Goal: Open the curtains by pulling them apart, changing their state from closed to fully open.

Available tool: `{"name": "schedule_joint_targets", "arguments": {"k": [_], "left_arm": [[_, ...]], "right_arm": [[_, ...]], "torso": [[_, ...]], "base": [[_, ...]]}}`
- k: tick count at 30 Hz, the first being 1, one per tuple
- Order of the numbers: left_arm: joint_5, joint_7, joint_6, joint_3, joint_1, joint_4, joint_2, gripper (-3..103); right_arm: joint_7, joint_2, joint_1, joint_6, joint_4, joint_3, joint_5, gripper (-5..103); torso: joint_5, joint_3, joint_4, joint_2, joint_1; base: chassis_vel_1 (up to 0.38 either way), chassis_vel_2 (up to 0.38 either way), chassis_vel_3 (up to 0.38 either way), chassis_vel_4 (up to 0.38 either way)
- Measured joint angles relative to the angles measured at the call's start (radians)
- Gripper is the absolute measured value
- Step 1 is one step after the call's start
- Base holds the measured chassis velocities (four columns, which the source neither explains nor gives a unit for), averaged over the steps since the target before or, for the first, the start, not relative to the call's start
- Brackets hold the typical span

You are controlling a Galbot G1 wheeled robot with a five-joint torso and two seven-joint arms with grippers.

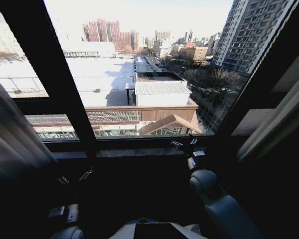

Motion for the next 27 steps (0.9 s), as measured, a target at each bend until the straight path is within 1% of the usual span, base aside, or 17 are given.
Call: {"name": "schedule_joint_targets", "arguments": {"k": [22,27], "left_arm": [[0.003,0.000,-0.001,0.005,0.008,-0.006,-0.001,100],[0.003,0.000,-0.001,0.005,0.000,0.002,-0.001,100]], "right_arm": [[0.000,0.007,-0.003,0.002,0.000,-0.007,-0.007,100],[-0.008,0.007,-0.001,0.029,-0.006,-0.012,-0.007,100]], "torso": [[0.0001,0.000,0.0000,0.000,0.000],[-0.0001,0.000,-0.0001,0.000,0.000]], "base": [[0.360,0.353,-0.351,-0.360],[0.372,0.355,-0.373,-0.366]]}}
